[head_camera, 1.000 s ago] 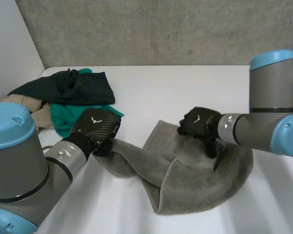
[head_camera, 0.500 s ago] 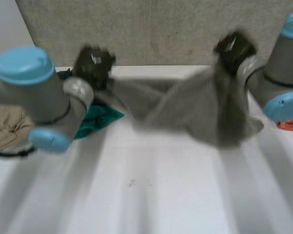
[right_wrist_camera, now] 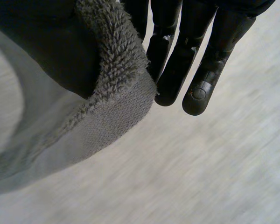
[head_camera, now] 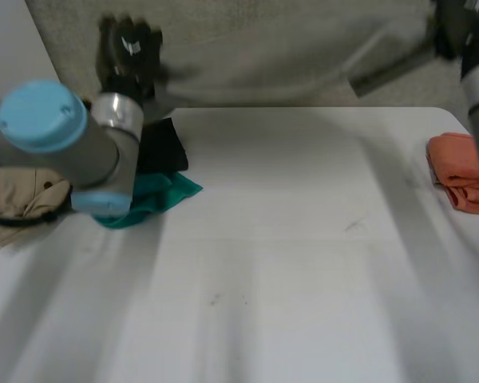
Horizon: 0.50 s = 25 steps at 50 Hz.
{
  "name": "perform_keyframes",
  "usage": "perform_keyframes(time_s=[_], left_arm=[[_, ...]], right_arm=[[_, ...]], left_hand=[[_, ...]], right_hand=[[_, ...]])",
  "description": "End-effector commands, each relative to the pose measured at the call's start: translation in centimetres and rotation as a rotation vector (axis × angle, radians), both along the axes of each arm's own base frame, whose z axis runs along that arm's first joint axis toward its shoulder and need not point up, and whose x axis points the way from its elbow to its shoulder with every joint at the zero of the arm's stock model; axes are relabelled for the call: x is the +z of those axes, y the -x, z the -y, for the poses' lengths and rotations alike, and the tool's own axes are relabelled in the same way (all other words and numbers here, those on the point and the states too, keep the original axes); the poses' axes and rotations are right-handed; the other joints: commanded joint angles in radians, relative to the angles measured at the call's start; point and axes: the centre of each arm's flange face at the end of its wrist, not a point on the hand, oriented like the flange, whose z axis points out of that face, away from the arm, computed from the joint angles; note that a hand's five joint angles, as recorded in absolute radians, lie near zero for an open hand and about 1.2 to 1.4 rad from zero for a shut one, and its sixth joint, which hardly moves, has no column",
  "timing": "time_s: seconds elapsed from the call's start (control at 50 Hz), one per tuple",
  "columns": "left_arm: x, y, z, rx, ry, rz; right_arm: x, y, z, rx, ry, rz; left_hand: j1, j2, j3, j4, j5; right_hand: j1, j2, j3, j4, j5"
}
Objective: Fold the laundry.
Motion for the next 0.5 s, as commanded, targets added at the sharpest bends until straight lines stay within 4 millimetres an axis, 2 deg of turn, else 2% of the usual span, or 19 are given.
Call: perform_keyframes(time_s=[0.02,0.04,0.06,0.12,0.2,0.32,0.4,0.44,0.46,0.5], left_arm=[[-9.4,-0.7,-2.9,-0.019,-0.275,0.126],[-10.3,-0.8,-3.3,-0.021,-0.303,0.138],[-11.6,-1.0,-4.2,-0.028,-0.351,0.158],[-13.8,-1.0,-6.3,-0.051,-0.439,0.2],[-15.2,-1.4,-8.9,-0.068,-0.543,0.261],[-14.3,-2.8,-11.4,-0.07,-0.631,0.298],[-14.1,-3.2,-12.5,-0.079,-0.647,0.308],[-13.8,-3.1,-12.9,-0.093,-0.638,0.305],[-13.7,-3.0,-12.9,-0.096,-0.634,0.304],[-13.5,-2.9,-12.7,-0.101,-0.624,0.299]], right_arm=[[-11.9,1.5,-1.3,0.007,-0.426,-0.081],[-13.9,1.7,-2.0,0.019,-0.515,-0.099],[-14.6,1.8,-2.4,0.021,-0.554,-0.11],[-16.5,2.4,-3.9,0.023,-0.69,-0.155],[-17.4,3.4,-5.9,0.021,-0.849,-0.227],[-16.4,5.2,-8.3,-0.008,-0.994,-0.315],[-16.1,5.8,-9.8,-0.008,-1.015,-0.35],[-15.9,5.7,-9.9,0.014,-0.984,-0.368],[-15.8,5.7,-9.9,0.04,-0.944,-0.379],[-15.8,5.7,-9.6,0.058,-0.903,-0.378]], left_hand=[[0.266,0.197,0.2,0.193,0.239],[0.266,0.197,0.2,0.193,0.239],[0.266,0.197,0.2,0.193,0.239],[0.266,0.197,0.2,0.193,0.239],[0.266,0.197,0.2,0.193,0.239],[0.266,0.197,0.2,0.193,0.239],[0.266,0.197,0.2,0.193,0.239],[-0.055,-0.124,-0.121,-0.128,-0.083],[-0.08,-0.149,-0.145,-0.153,-0.107],[-0.089,-0.158,-0.154,-0.162,-0.116]], right_hand=[[0.409,0.219,0.211,0.209,0.235],[0.409,0.219,0.211,0.209,0.235],[0.409,0.219,0.211,0.209,0.235],[0.409,0.219,0.211,0.209,0.235],[0.409,0.219,0.211,0.209,0.235],[0.409,0.219,0.211,0.209,0.235],[0.409,0.219,0.211,0.209,0.235],[0.409,0.219,0.211,0.209,0.235],[0.294,0.104,0.096,0.093,0.12],[-0.195,-0.385,-0.393,-0.395,-0.369]])
